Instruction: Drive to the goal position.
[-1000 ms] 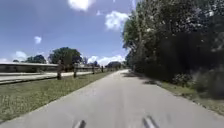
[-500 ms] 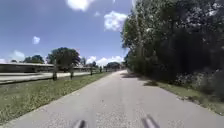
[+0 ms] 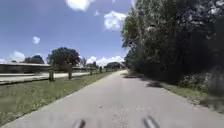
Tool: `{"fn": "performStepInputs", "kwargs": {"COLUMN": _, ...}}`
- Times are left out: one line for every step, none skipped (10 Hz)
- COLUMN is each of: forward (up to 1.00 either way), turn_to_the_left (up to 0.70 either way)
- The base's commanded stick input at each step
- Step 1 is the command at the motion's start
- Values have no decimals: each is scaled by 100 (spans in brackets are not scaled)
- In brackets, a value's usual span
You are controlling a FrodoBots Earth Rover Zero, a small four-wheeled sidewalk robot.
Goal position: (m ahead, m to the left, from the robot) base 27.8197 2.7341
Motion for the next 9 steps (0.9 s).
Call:
{"fn": "performStepInputs", "kwargs": {"forward": 50, "turn_to_the_left": 44}}
{"fn": "performStepInputs", "kwargs": {"forward": 50, "turn_to_the_left": 0}}
{"fn": "performStepInputs", "kwargs": {"forward": 50, "turn_to_the_left": 0}}
{"fn": "performStepInputs", "kwargs": {"forward": 50, "turn_to_the_left": 0}}
{"fn": "performStepInputs", "kwargs": {"forward": 50, "turn_to_the_left": 0}}
{"fn": "performStepInputs", "kwargs": {"forward": 50, "turn_to_the_left": 0}}
{"fn": "performStepInputs", "kwargs": {"forward": 50, "turn_to_the_left": 0}}
{"fn": "performStepInputs", "kwargs": {"forward": 50, "turn_to_the_left": 0}}
{"fn": "performStepInputs", "kwargs": {"forward": 50, "turn_to_the_left": 0}}
